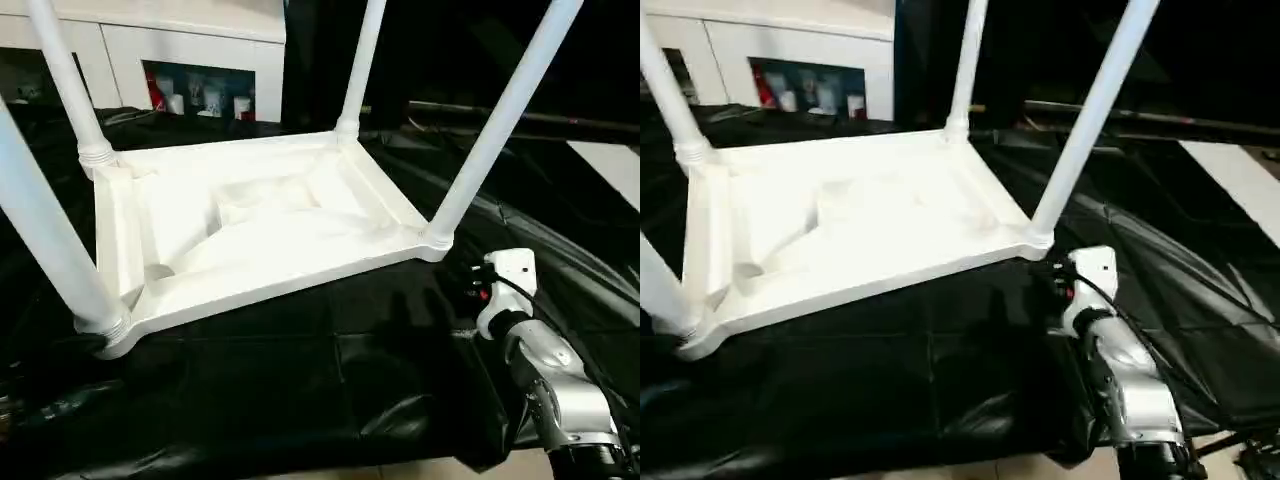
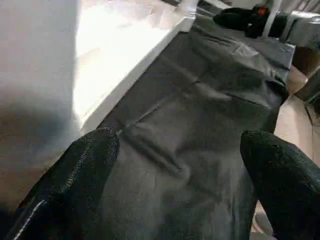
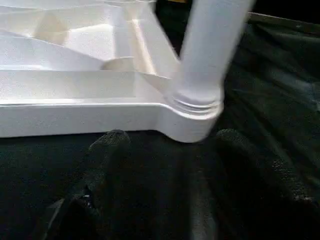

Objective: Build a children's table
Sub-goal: Rotate table base

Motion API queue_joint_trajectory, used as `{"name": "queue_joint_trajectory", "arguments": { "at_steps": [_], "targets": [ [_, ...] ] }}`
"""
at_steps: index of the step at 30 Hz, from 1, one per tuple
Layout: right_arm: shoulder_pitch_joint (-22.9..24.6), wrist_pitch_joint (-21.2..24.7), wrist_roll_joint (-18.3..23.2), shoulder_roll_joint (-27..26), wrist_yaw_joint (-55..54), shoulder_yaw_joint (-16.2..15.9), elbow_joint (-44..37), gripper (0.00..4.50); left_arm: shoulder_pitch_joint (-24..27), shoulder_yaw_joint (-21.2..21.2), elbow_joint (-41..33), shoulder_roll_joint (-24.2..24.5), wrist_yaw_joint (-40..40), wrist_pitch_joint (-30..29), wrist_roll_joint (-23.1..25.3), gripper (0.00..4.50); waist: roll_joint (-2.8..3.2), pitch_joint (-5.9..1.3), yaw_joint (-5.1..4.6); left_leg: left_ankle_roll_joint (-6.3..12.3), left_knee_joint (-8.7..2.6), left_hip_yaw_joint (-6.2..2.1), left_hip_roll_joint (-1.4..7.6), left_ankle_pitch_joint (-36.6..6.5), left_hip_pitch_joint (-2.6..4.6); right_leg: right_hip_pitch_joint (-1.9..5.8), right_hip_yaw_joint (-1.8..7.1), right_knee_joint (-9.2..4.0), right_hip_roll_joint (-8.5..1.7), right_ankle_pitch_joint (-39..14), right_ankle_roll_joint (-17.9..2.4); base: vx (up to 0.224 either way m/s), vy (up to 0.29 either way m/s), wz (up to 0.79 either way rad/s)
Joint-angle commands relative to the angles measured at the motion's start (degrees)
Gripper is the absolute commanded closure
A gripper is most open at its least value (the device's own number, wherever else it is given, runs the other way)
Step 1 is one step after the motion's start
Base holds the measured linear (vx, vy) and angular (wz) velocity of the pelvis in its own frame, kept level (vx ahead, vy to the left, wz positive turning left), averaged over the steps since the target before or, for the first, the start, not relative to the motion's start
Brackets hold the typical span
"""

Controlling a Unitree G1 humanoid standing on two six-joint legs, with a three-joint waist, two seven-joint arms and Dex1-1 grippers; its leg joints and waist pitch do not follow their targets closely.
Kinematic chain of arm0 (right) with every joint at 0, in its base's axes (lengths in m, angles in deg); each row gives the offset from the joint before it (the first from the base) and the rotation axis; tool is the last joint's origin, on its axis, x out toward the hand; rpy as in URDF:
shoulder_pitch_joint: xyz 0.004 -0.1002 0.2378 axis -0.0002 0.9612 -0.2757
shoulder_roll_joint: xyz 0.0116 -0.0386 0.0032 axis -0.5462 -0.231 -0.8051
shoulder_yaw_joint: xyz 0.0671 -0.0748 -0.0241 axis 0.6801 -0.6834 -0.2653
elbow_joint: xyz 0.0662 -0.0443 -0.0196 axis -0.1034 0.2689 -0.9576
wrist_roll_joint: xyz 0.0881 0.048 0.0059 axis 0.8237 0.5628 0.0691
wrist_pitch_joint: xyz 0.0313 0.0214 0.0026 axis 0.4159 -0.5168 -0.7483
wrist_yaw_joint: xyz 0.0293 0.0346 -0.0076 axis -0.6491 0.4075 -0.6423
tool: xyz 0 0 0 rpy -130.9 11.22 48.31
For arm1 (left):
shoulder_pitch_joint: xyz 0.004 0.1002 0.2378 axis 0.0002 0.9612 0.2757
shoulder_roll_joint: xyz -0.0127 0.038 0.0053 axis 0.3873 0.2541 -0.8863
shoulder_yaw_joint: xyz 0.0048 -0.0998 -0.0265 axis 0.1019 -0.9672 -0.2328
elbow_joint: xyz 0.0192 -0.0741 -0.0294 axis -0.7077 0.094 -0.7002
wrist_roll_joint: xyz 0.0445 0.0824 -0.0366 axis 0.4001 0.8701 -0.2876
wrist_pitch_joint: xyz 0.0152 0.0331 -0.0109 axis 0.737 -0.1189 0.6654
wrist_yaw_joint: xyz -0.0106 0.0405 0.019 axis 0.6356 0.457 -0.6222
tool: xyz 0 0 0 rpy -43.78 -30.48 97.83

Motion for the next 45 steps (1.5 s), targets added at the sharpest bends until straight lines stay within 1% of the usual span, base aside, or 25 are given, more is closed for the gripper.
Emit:
{"name": "queue_joint_trajectory", "arguments": {
  "at_steps": [1, 4, 8, 12, 14, 16, 18, 20, 21, 22, 23, 24, 26, 27, 28, 29, 31, 33, 35, 36, 39, 42, 43, 44, 45],
  "targets": [
    [-0.4, 0.9, 0.5, 0.2, 1.4, -0.5, -1.9, 1.34, 0.3, -1.5, 0.3, 1.0, 0.8, 0.1, 0.8, 0.03, 1.67, -1.81, 0.02, -2.57, -5.04, -1.6, 2.31, -24.9, 1.57, 0.22, 2.78, -5.75, -3.13, -22.4, -6.5, 0.0, 0.0, 0.0],
    [0.1, 2.4, 2.2, -0.1, 5.4, -3.1, -3.2, 1.34, -1.3, -3.1, 1.6, 1.5, -0.3, 1.9, 0.5, 0.03, 1.66, -1.73, 0.19, -2.67, -5.16, -1.69, 2.39, -26.2, 1.78, 0.12, 2.74, -5.79, -3.2, -22.4, -7.0, 0.0, 0.0, 0.0],
    [0.0, 3.5, 2.7, 0.0, 9.6, -6.4, -3.2, 1.34, -6.3, -3.2, 2.6, 0.5, -2.3, 1.7, -2.1, 0.03, 2.34, -1.67, 0.7, -3.55, -5.17, -1.74, 2.33, -28.4, 2.36, -0.18, 2.71, -6.0, -3.24, -23.2, -7.3, 0.0, 0.0, 0.0],
    [-1.3, 4.3, 2.3, -0.5, 11.2, -7.0, -0.7, 1.34, -9.9, -2.2, 2.7, 0.0, -2.7, 0.6, -3.6, 0.03, 2.23, -2.01, 0.74, -4.01, -5.29, -1.8, 2.31, -26.4, 1.87, 0.58, 2.66, -5.4, -3.34, -19.8, -8.1, 0.0, 0.0, 0.0],
    [-3.2, 3.7, 1.5, -0.8, 11.9, -7.3, 3.0, 1.34, -13.7, -0.9, 3.2, -1.4, -4.0, 0.2, -4.6, 0.03, 2.53, -2.01, 0.8, -4.31, -5.13, -1.63, 2.26, -26.7, 2.38, 0.17, 2.59, -5.43, -3.23, -19.6, -9.0, 0.0, 0.0, 0.0],
    [-4.3, 3.5, 1.4, -0.9, 12.4, -7.6, 5.1, 1.34, -15.8, 0.4, 3.9, -2.2, -4.6, 0.6, -4.2, 0.03, 2.48, -2.05, 1.19, -4.6, -4.95, -1.59, 2.16, -26.8, 2.5, 0.2, 2.62, -5.59, -3.41, -20.1, -9.2, 0.0, 0.0, 0.0],
    [-6.5, 2.3, 0.7, -1.3, 13.0, -8.3, 9.0, 1.34, -19.5, 3.4, 5.2, -3.6, -5.3, 1.4, -2.9, 0.03, 2.39, -2.06, 1.57, -4.8, -5.05, -1.7, 2.23, -26.5, 2.47, 0.4, 2.55, -5.51, -3.46, -20.5, -8.8, 0.0, 0.0, 0.0],
    [-7.7, 1.9, 0.7, -1.6, 13.3, -8.4, 10.8, 1.34, -21.4, 4.9, 5.9, -4.4, -5.5, 1.9, -2.4, 0.03, 2.24, -1.88, 1.77, -5.31, -5.07, -1.8, 2.19, -28.4, 2.86, 0.24, 2.46, -5.85, -3.64, -23.6, -8.2, 0.0, 0.0, 0.0],
    [-9.3, 1.2, 0.3, -1.9, 12.9, -8.4, 13.1, 1.34, -23.6, 6.4, 6.5, -5.5, -6.8, 1.4, -1.8, 0.03, 1.64, -2.07, 1.78, -5.39, -5.13, -1.95, 2.29, -27.5, 2.45, 0.75, 2.46, -5.73, -3.85, -23.5, -8.0, 0.0, 0.0, 0.0],
    [-9.9, 0.9, 0.1, -2.0, 12.8, -8.5, 14.1, 1.34, -24.4, 7.0, 6.7, -6.0, -7.1, 1.5, -1.6, 0.03, 1.61, -2.16, 1.77, -5.46, -5.18, -1.98, 2.32, -26.6, 2.34, 0.88, 2.42, -5.48, -3.85, -23.0, -8.0, 0.0, 0.0, 0.0],
    [-11.0, 0.6, 0.1, -2.2, 12.8, -8.4, 15.8, 1.34, -25.8, 8.0, 6.5, -6.9, -7.3, 1.2, -2.0, 0.03, 1.72, -2.32, 1.96, -5.48, -5.06, -1.8, 2.28, -25.4, 2.65, 0.72, 2.5, -5.44, -3.86, -21.4, -8.4, 0.0, 0.0, 0.0],
    [-12.2, 0.0, -0.1, -2.5, 12.7, -8.1, 17.9, 1.34, -27.3, 8.6, 6.2, -8.1, -7.9, 0.6, -2.4, 0.03, 1.9, -2.41, 1.77, -5.57, -5.13, -1.91, 2.25, -23.9, 2.17, 1.21, 2.44, -5.03, -3.82, -19.5, -8.9, 0.0, 0.0, 0.0],
    [-15.1, -1.5, -1.2, -2.9, 11.3, -7.6, 22.9, 1.34, -29.8, 10.0, 4.6, -10.3, -8.3, -1.5, -4.8, 0.03, 1.84, -2.73, 1.81, -5.8, -4.92, -1.65, 2.18, -21.9, 2.31, 1.25, 2.3, -4.7, -3.69, -16.2, -9.8, 0.0, 0.0, 0.0],
    [-16.9, -2.3, -1.5, -3.2, 10.2, -7.0, 26.0, 1.34, -30.7, 11.2, 2.9, -11.2, -8.2, -2.7, -6.1, 0.03, 1.5, -2.89, 1.77, -5.59, -4.79, -1.55, 2.1, -19.7, 1.95, 1.58, 2.32, -4.25, -3.71, -14.1, -10.3, 0.0, 0.0, 0.0],
    [-18.1, -3.0, -1.6, -3.3, 9.6, -6.7, 28.3, 1.34, -31.2, 12.2, 1.9, -11.7, -8.1, -3.3, -6.9, 0.03, 1.51, -3.04, 1.71, -5.58, -4.75, -1.46, 2.08, -18.9, 1.93, 1.67, 2.28, -4.11, -3.7, -13.1, -10.8, 0.0, 0.0, 0.0],
    [-19.8, -3.6, -1.4, -3.7, 9.2, -6.2, 31.2, 1.34, -31.7, 13.9, -0.4, -12.3, -7.5, -5.0, -8.7, 0.03, 1.54, -3.01, 1.86, -5.3, -4.44, -1.14, 2.02, -18.1, 2.19, 1.36, 2.32, -4.12, -3.62, -11.6, -11.1, 0.0, 0.0, 0.0],
    [-21.6, -4.1, -1.2, -4.1, 8.7, -5.7, 34.2, 1.34, -32.1, 16.1, -3.6, -12.8, -6.8, -7.6, -11.5, 0.03, 1.46, -3.25, 2.01, -5.07, -4.3, -1.04, 2.04, -16.5, 2.06, 1.64, 2.27, -3.67, -3.53, -9.3, -11.8, 0.0, 0.0, 0.0],
    [-23.4, -5.2, -1.7, -4.6, 8.7, -5.8, 37.4, 1.34, -32.3, 19.0, -7.7, -13.2, -5.9, -11.0, -15.0, 0.03, 1.19, -3.24, 1.93, -4.95, -4.35, -1.0, 1.91, -14.6, 1.56, 2.06, 2.12, -3.41, -3.21, -6.6, -11.7, 0.0, 0.0, 0.0],
    [-24.2, -5.8, -2.1, -4.9, 9.0, -6.1, 38.9, 1.34, -32.5, 21.3, -10.4, -13.2, -5.0, -13.0, -16.7, 0.03, 1.11, -3.32, 1.76, -5.12, -4.25, -0.94, 1.92, -13.9, 1.56, 2.16, 2.07, -3.28, -3.18, -5.7, -11.6, 0.0, 0.0, 0.0],
    [-24.9, -6.4, -2.4, -5.4, 9.2, -6.4, 40.0, 1.34, -33.0, 24.1, -12.6, -13.8, -4.2, -14.4, -17.2, 0.03, 0.68, -3.34, 1.68, -4.85, -4.19, -0.92, 1.88, -13.2, 1.39, 2.36, 2.14, -3.24, -3.21, -5.6, -11.4, 0.0, 0.0, 0.0],
    [-26.1, -7.7, -2.6, -6.4, 9.8, -6.8, 41.7, 1.34, -35.8, 29.4, -13.9, -17.9, -4.6, -14.3, -14.9, 0.03, 0.67, -3.28, 1.34, -4.83, -4.08, -0.76, 2.03, -12.3, 1.33, 2.36, 2.32, -3.51, -3.35, -6.2, -11.1, 0.0, 0.0, 0.0],
    [-27.0, -9.1, -2.8, -7.3, 10.1, -6.8, 43.6, 1.34, -38.5, 32.9, -12.9, -21.3, -5.6, -13.5, -12.9, 0.03, 0.45, -3.23, 0.9, -5.21, -4.15, -0.95, 1.97, -13.9, 1.1, 2.57, 2.32, -3.75, -3.37, -9.3, -9.9, 0.0, 0.0, 0.0],
    [-27.2, -10.0, -3.1, -7.9, 10.3, -6.8, 44.2, 1.34, -40.5, 35.5, -11.8, -23.3, -6.1, -12.8, -11.5, 0.03, 1.66, -3.19, 0.68, -5.43, -4.22, -1.12, 1.96, -14.6, 1.13, 2.48, 2.4, -3.79, -3.52, -10.2, -9.9, 0.0, 0.0, 0.0],
    [-27.1, -10.3, -3.3, -8.3, 10.3, -6.9, 44.2, 1.34, -42.1, 37.3, -10.5, -25.1, -6.5, -11.5, -10.0, 0.03, 1.7, -3.37, 0.41, -5.69, -3.95, -0.97, 1.98, -16.2, 1.63, 2.22, 2.28, -4.29, -3.37, -10.7, -10.1, 0.0, 0.0, 0.0],
    [-26.9, -10.5, -3.4, -8.4, 10.3, -7.1, 44.0, 1.34, -43.1, 38.3, -9.6, -26.1, -6.6, -10.9, -9.1, 0.03, 1.85, -3.17, 0.47, -5.69, -4.12, -1.19, 1.93, -16.5, 1.37, 2.45, 2.26, -4.25, -3.3, -11.3, -10.3, 0.0, 0.0, 0.0]
  ]
}}
